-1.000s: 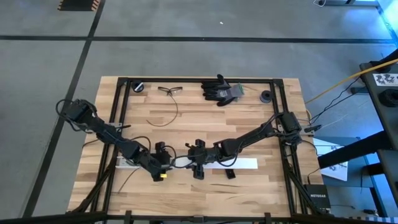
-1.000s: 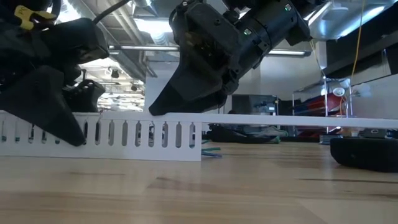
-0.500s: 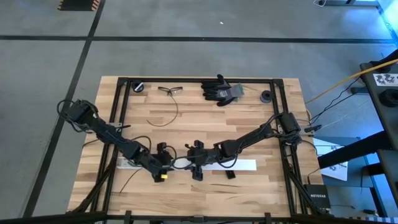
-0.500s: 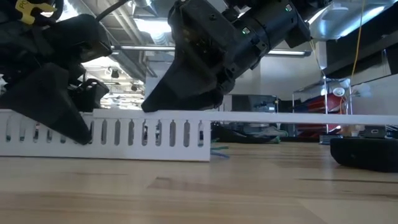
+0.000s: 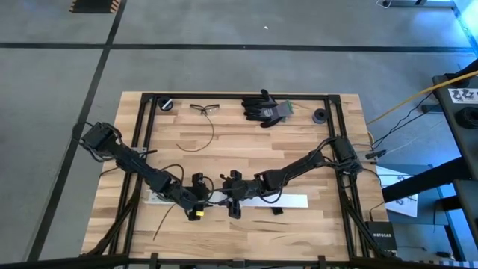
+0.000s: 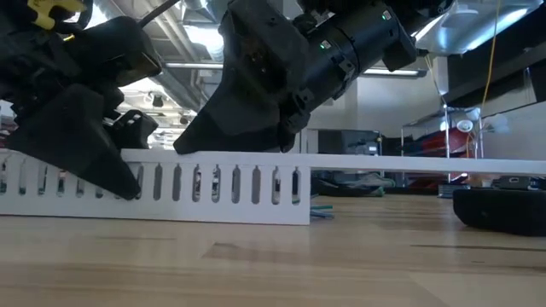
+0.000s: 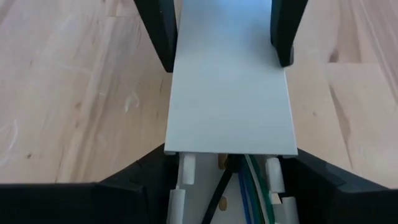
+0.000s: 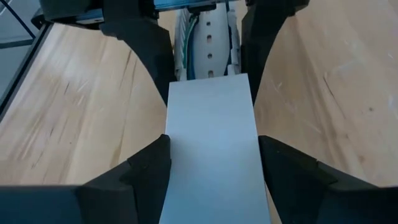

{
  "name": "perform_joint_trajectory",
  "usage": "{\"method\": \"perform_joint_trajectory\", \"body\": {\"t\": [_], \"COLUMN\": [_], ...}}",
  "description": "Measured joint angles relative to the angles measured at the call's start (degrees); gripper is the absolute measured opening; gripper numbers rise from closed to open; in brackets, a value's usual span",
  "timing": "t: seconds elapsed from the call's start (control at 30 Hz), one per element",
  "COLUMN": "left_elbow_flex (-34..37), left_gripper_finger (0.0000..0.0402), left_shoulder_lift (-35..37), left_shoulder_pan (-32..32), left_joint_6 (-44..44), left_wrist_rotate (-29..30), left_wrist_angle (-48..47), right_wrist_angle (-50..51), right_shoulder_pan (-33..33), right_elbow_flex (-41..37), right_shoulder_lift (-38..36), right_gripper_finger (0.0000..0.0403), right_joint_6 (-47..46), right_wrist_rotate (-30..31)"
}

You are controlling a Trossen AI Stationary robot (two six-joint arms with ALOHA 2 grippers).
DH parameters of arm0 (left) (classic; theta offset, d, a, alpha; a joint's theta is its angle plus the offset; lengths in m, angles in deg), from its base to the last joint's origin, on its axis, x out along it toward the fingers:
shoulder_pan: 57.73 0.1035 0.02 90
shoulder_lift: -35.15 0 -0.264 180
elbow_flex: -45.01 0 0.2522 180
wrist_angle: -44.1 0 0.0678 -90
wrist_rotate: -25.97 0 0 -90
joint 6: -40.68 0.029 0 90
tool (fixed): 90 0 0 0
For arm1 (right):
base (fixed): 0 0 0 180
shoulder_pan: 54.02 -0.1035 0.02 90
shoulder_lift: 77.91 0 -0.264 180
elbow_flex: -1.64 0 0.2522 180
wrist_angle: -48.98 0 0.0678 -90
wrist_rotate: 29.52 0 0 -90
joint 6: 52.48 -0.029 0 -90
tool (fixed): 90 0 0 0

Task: Ziptie cables
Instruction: Close the white cable duct lid

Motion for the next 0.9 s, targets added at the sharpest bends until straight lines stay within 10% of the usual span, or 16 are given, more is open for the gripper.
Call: {"method": "perform_joint_trajectory", "body": {"t": [0.5, 0.9], "left_elbow_flex": [-0.4, -6.0], "left_gripper_finger": [0.0210, 0.0210], "left_shoulder_lift": [-0.8, 4.8], "left_shoulder_pan": [2.7, 1.7], "left_joint_6": [1.4, 3.1], "left_wrist_rotate": [-3.9, -6.3], "left_wrist_angle": [1.5, -20.5], "right_wrist_angle": [1.1, 2.2], "right_shoulder_pan": [0.0, 0.1], "right_elbow_flex": [0.2, 0.3], "right_shoulder_lift": [0.1, 0.2], "right_gripper_finger": [0.0217, 0.0217], "right_joint_6": [-0.2, -0.2], "right_wrist_rotate": [0.4, 0.3]}}
